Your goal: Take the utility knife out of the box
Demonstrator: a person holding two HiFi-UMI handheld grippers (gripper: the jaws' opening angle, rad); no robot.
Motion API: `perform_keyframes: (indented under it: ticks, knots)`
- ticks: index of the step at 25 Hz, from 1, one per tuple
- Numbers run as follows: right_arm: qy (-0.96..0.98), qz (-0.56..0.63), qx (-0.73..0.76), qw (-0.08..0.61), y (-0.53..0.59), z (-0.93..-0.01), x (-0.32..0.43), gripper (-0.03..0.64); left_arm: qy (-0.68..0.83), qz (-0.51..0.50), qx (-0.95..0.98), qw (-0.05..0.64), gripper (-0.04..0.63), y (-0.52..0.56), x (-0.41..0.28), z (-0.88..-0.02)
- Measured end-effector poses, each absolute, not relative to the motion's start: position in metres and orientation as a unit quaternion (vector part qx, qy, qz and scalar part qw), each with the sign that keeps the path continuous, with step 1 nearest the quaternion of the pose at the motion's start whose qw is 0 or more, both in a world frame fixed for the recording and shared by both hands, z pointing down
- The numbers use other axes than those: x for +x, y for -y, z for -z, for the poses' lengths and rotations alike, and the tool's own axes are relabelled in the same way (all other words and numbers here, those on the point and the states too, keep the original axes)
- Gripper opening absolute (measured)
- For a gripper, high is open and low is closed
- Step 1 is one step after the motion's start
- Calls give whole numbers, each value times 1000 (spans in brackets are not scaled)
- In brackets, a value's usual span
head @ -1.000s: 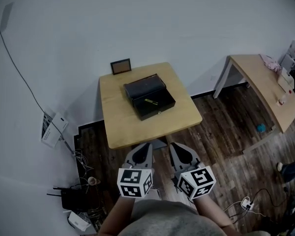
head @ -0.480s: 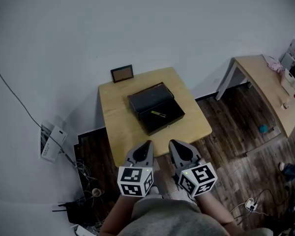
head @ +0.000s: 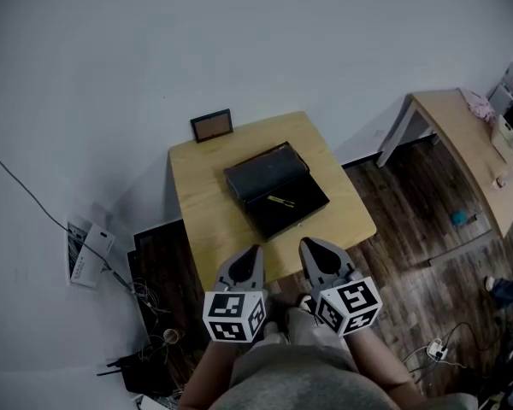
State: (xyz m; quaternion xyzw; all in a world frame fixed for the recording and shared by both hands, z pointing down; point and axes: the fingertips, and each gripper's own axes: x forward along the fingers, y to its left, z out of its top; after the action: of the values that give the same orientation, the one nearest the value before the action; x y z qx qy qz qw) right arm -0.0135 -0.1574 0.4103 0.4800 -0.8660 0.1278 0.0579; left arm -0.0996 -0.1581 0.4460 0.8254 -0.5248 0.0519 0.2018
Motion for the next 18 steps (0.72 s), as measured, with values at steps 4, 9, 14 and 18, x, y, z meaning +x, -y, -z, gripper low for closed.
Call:
perform_keyframes:
  ticks: [4,9,14,18]
  knots:
    - [865,-129,480,66,177,-416,-10,0,529,-51,821,209,5,172,-101,-452]
    - [869,-129,472,71,207,-422,-4,0,540,-57,812,215,5,195,-99,-461]
    - [872,-131,465,78,244,-431,7,0,552,-70,801,220,3,225,-94,-473]
    - [877,-132,455,83,276,-433,16,0,559,-83,795,221,5,249,-85,-478]
